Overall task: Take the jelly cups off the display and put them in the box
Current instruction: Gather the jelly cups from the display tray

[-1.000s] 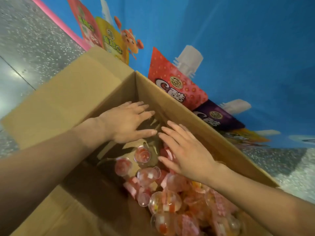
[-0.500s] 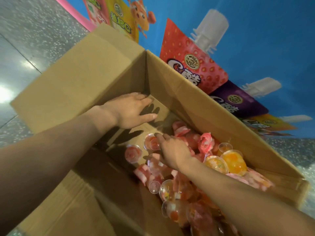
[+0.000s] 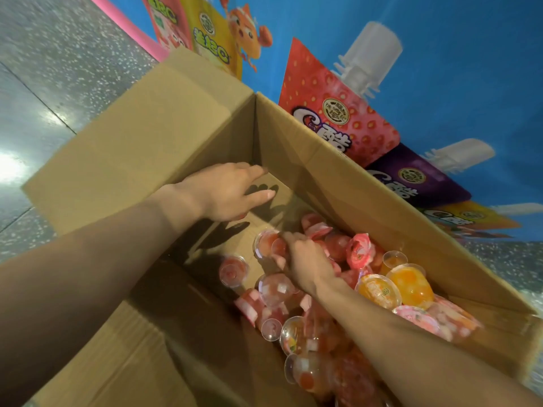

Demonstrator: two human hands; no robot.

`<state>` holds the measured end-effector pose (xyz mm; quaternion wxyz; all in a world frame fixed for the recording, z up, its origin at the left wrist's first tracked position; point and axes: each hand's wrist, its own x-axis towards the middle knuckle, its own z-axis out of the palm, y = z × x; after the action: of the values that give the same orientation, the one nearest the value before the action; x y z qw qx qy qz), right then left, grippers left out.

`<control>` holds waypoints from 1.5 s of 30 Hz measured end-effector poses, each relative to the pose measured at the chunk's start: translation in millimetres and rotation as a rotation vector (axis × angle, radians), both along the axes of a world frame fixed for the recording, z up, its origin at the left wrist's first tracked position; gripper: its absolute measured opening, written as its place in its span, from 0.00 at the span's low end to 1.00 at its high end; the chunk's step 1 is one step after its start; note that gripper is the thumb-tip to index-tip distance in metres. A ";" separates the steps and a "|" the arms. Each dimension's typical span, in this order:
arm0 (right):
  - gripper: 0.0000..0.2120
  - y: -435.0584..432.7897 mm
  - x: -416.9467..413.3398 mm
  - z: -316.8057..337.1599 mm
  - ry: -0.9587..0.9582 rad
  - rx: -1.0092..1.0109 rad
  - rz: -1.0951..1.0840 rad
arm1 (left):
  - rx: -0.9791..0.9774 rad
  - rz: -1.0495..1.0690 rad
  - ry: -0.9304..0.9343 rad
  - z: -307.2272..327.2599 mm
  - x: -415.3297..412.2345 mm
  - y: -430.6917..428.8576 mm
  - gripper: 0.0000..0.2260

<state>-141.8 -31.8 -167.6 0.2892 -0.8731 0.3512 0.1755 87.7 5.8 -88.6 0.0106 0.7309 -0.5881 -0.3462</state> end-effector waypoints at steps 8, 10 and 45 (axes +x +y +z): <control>0.22 -23.4 -15.2 42.5 -0.323 0.073 -0.421 | 0.085 0.257 0.231 -0.1 -16.4 9.7 0.28; 0.22 -26.5 -16.2 52.0 -0.380 0.099 -0.476 | 0.101 0.299 0.275 0.0 -21.5 11.7 0.29; 0.21 -77.8 -66.4 21.8 0.094 0.279 -0.025 | 0.007 1.001 0.830 -17.5 -47.0 -1.0 0.19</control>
<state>-208.3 -109.6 -145.8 0.3931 -0.8108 0.3475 0.2595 40.7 4.7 -106.1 0.3947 0.7220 -0.1225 -0.5550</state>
